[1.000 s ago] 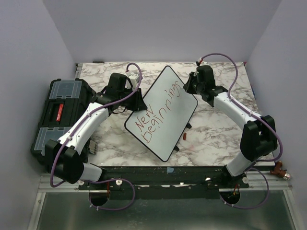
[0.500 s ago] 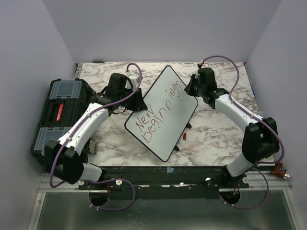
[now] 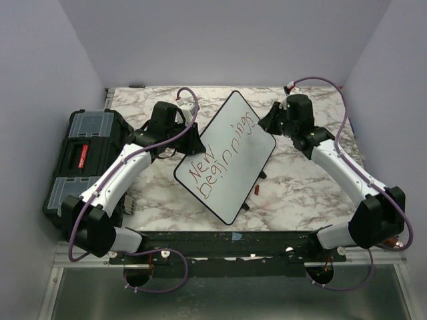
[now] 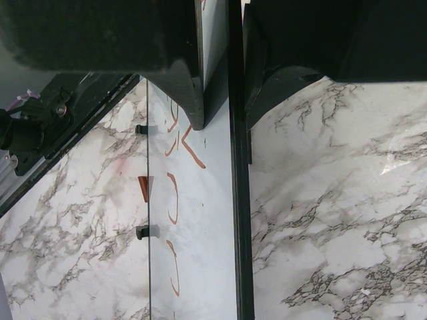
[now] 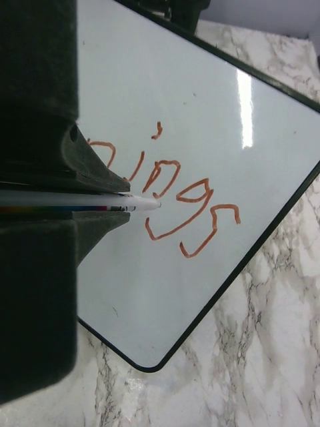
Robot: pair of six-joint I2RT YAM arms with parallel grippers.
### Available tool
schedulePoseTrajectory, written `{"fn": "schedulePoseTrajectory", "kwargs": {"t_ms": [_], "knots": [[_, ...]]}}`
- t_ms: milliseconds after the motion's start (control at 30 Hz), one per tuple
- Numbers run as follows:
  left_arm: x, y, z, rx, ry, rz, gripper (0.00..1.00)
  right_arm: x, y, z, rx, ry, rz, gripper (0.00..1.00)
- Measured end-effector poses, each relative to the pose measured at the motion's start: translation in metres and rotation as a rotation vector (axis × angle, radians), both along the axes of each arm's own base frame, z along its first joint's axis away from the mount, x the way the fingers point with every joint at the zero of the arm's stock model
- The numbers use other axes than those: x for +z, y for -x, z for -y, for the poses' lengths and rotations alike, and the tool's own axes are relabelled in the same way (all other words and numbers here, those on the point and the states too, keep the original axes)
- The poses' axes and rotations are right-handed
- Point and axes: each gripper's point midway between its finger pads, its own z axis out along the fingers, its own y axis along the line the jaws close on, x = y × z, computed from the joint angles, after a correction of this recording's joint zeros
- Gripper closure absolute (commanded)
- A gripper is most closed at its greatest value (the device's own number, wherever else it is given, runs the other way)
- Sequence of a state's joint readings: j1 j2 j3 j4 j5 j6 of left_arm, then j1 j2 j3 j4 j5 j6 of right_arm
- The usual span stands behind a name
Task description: Write a sentence on the whiteboard
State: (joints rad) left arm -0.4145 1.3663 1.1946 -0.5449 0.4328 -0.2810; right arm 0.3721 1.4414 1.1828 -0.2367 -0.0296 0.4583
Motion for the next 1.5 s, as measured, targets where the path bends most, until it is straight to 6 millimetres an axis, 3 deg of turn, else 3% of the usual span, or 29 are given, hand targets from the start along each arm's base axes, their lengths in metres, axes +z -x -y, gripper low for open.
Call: {"fn": "schedulePoseTrajectory", "kwargs": {"t_ms": [133,233,500,767,933,1233,1500], "knots": [[0.000,0.000,0.000,0.001,0.000,0.000,1.00,0.024,0.016,-0.001,0.018,-0.052,0.038,0.99],[0.000,0.000,0.000,0.001,-0.001,0.000,1.00,0.028,0.033,-0.002,0.044,-0.083,0.032,0.99],[0.000,0.000,0.000,0.001,-0.002,0.000,1.00,0.001,0.087,-0.014,0.120,-0.125,-0.069,0.99],[-0.001,0.000,0.000,0.001,-0.002,0.000,1.00,-0.012,0.157,-0.067,0.306,-0.137,-0.131,0.99],[0.000,0.000,0.000,0.001,-0.001,0.001,1.00,-0.026,0.187,-0.081,0.358,-0.112,-0.159,0.99],[-0.001,-0.001,0.000,0.002,-0.002,0.000,1.00,-0.032,0.220,-0.096,0.408,-0.038,-0.130,0.99],[-0.002,-0.004,0.002,0.007,0.002,-0.005,1.00,-0.032,0.209,-0.072,0.303,0.033,-0.085,0.99]]}}
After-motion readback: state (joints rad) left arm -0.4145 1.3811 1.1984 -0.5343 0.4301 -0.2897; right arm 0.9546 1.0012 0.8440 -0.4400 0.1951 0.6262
